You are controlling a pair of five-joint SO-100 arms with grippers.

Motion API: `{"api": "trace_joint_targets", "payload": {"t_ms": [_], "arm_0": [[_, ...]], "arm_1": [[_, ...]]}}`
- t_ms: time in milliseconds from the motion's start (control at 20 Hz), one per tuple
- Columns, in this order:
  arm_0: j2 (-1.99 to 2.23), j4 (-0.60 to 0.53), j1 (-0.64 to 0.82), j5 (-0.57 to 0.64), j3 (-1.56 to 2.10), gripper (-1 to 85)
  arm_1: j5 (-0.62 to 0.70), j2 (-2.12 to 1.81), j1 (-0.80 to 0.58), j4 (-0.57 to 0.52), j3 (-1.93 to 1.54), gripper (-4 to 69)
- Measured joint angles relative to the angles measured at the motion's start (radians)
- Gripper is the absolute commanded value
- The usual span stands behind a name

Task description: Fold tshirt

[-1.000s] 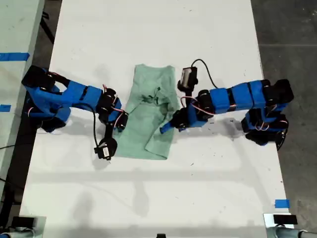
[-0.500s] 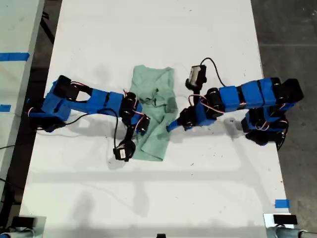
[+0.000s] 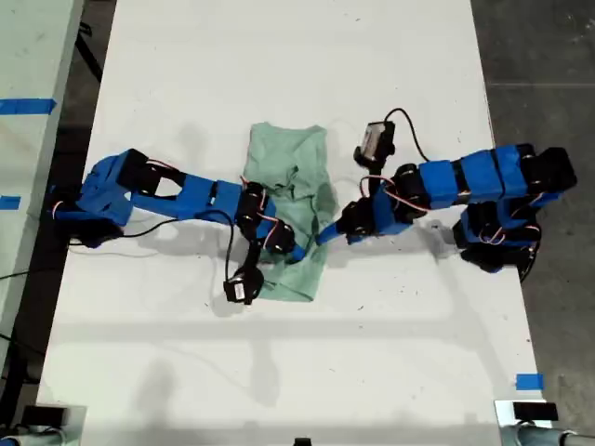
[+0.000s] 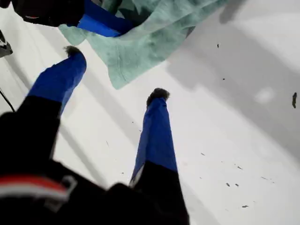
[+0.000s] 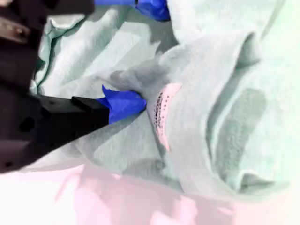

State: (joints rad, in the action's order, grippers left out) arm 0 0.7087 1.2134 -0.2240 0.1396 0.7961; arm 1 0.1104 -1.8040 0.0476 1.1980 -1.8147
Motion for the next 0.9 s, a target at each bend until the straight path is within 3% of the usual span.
{"api": "trace_joint_targets", "payload": {"t_ms": [250,500,650,900], "arm_0": [[0.117,0.155,-0.006,-0.021,0.012,24.7],[0.388,0.46,-0.017,-0.069,0.043,27.4],[0.514,0.581,-0.031,-0.121,0.121,28.0],[0.687,0.595,-0.031,-0.161,0.353,29.1]], "arm_1": [[0.0,-0.002,0.002,0.0,-0.011,26.0],[0.0,-0.055,0.005,0.006,-0.011,26.0],[-0.014,-0.146,0.005,0.058,-0.044,26.4],[-0.034,-0.454,0.005,0.173,-0.212,26.9]]}}
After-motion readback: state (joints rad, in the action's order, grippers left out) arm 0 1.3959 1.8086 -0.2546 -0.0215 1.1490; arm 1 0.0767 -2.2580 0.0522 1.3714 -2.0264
